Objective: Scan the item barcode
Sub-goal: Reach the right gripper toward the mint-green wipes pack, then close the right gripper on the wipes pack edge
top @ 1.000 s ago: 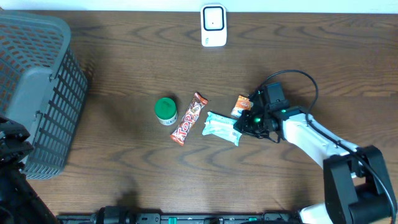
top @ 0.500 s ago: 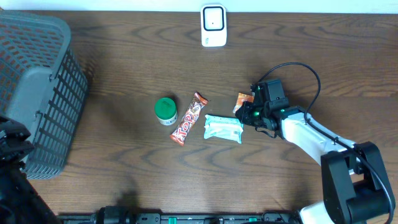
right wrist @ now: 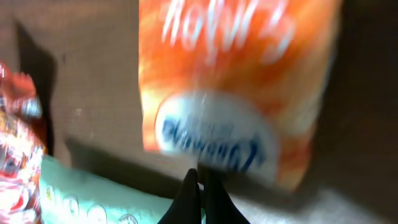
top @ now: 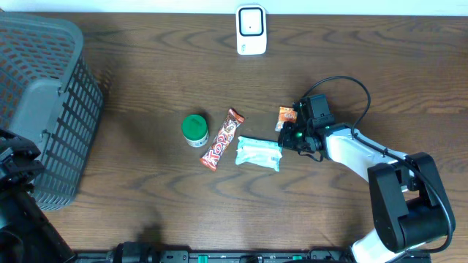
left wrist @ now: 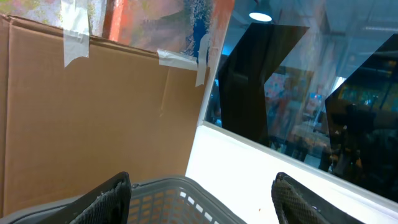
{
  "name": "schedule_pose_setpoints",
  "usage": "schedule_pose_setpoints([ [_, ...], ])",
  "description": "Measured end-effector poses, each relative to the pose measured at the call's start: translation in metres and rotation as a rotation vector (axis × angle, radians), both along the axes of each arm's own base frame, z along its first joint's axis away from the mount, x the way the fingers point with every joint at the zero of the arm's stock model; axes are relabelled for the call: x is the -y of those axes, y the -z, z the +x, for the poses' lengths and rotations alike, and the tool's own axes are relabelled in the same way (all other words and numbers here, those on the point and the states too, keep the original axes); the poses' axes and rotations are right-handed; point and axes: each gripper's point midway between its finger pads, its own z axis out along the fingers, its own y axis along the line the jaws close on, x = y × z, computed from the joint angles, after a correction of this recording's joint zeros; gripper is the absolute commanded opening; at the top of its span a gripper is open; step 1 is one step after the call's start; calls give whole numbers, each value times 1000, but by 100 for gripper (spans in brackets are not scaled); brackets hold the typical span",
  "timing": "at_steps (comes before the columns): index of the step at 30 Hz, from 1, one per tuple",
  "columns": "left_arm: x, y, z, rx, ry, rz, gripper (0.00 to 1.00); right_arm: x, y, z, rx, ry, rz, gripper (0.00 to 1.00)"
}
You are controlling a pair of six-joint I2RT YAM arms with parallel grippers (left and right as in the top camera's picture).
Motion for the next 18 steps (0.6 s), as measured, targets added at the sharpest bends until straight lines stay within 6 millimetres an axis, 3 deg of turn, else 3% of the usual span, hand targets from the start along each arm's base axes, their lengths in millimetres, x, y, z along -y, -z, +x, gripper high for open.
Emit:
schedule_pose_setpoints([
  [8,0,0,0,0,0,0,73,-16,-1,-52,-231,-67,119,1],
  [18,0,0,0,0,0,0,73,-82,-33,-102,-314,-316,368,1],
])
